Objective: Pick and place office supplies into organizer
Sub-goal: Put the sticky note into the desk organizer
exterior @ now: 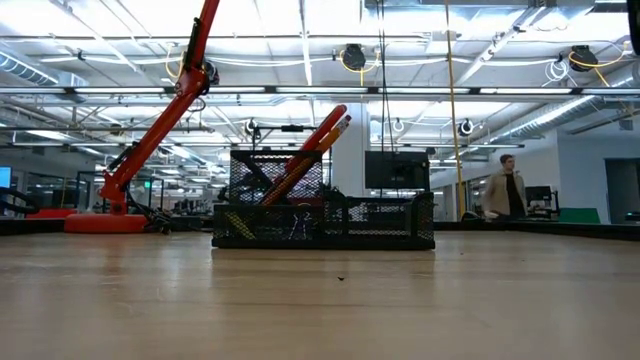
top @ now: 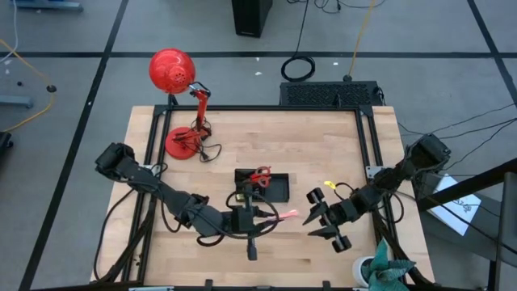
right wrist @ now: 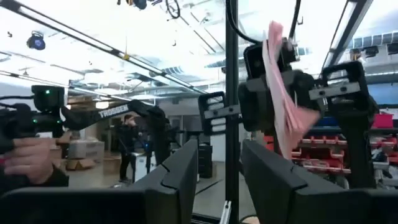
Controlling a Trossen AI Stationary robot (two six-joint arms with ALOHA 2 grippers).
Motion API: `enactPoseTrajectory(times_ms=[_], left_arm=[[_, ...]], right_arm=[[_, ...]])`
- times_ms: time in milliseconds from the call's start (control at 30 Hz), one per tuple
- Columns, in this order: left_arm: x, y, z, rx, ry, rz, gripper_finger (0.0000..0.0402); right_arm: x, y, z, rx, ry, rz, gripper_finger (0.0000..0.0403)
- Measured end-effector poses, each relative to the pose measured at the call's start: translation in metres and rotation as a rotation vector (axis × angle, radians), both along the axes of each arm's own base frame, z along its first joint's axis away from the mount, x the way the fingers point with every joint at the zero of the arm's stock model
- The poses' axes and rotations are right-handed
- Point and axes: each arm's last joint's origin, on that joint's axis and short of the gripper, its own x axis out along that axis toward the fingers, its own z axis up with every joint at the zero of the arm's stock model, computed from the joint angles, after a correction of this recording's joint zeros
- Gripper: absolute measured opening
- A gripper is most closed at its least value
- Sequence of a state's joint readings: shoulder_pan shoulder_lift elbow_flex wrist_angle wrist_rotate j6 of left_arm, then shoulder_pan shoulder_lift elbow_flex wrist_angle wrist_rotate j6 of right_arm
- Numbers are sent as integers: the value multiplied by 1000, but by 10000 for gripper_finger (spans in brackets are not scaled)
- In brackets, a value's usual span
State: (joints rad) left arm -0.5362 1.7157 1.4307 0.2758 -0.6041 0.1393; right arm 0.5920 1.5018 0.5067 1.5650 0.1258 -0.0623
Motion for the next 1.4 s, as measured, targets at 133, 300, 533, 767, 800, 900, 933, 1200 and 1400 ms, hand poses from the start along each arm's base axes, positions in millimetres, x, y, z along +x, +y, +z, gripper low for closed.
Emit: enactPoseTrajectory(times_ms=[133,300,533,767,800,900,933,1200,1400], left_arm=[[1,2,2,7,-21,6,15],[5,9,5,-9,-49,-27,6],[8,14,9,3,-82,-30,10],[8,13,9,8,-83,-50,14],[8,13,9,12,-83,-51,13],[8,12,10,23,-93,-53,5],[7,11,11,23,-104,-56,5],[7,11,12,25,-112,-57,6],[9,15,12,9,-112,-46,13]], right_arm=[[0,0,0,-1,-1,-3,138],[7,-3,8,27,-21,-48,163],[18,-11,20,52,-59,-95,183],[22,-15,24,57,-71,-115,185],[22,-15,23,57,-69,-116,185],[23,-15,21,42,-45,-117,185],[23,-15,21,41,-43,-117,185],[22,-16,23,56,-69,-116,185],[25,-16,28,65,-85,-120,185]])
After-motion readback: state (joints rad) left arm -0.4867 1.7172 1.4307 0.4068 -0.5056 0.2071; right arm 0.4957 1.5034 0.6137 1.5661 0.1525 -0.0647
